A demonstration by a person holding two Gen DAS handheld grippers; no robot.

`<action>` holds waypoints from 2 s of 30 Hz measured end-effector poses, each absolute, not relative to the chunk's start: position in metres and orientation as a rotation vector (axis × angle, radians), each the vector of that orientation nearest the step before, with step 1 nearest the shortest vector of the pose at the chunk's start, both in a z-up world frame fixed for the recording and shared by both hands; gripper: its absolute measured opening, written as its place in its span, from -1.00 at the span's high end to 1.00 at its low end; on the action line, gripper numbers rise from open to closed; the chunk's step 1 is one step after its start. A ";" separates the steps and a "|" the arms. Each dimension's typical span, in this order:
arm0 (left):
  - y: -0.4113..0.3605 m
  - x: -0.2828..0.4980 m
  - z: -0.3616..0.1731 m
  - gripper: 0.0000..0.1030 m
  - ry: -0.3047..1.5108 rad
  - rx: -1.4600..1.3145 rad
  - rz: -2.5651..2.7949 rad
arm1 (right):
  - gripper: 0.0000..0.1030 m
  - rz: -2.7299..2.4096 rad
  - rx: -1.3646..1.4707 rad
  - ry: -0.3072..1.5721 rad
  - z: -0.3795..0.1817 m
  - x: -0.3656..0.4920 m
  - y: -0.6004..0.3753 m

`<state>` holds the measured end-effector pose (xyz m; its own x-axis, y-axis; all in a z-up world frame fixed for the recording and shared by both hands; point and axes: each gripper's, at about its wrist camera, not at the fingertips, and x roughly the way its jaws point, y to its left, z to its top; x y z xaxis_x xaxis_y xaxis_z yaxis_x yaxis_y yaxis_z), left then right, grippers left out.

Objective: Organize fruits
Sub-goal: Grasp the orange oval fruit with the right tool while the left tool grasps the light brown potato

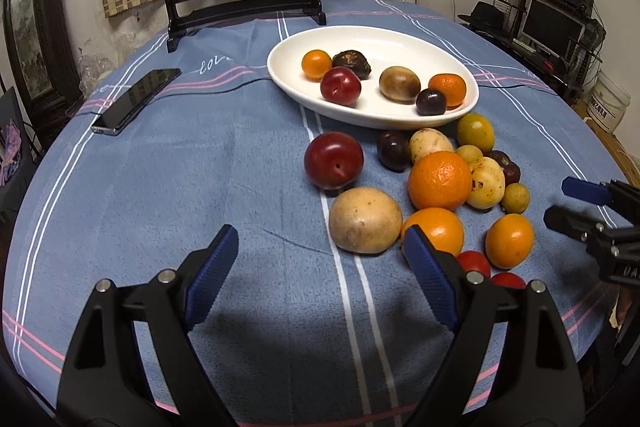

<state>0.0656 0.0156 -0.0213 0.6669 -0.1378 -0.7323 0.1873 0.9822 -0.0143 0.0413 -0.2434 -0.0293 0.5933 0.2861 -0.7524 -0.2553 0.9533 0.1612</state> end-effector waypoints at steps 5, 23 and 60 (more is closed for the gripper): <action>0.019 0.067 -0.022 -0.68 0.832 0.043 -0.187 | -0.38 0.355 -0.020 0.889 -0.031 0.033 -0.226; 0.030 0.063 -0.023 -0.72 0.866 -0.026 -0.210 | -0.38 0.414 -0.108 0.949 -0.046 0.039 -0.191; 0.000 0.094 -0.037 -0.10 0.916 0.080 -0.265 | 0.16 0.422 0.002 0.917 -0.046 0.037 -0.217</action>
<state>0.0940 -0.0003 -0.0368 0.5788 -0.1928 -0.7923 0.2604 0.9645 -0.0444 0.0371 -0.2165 -0.0457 0.5323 0.3546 -0.7687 -0.3525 0.9184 0.1796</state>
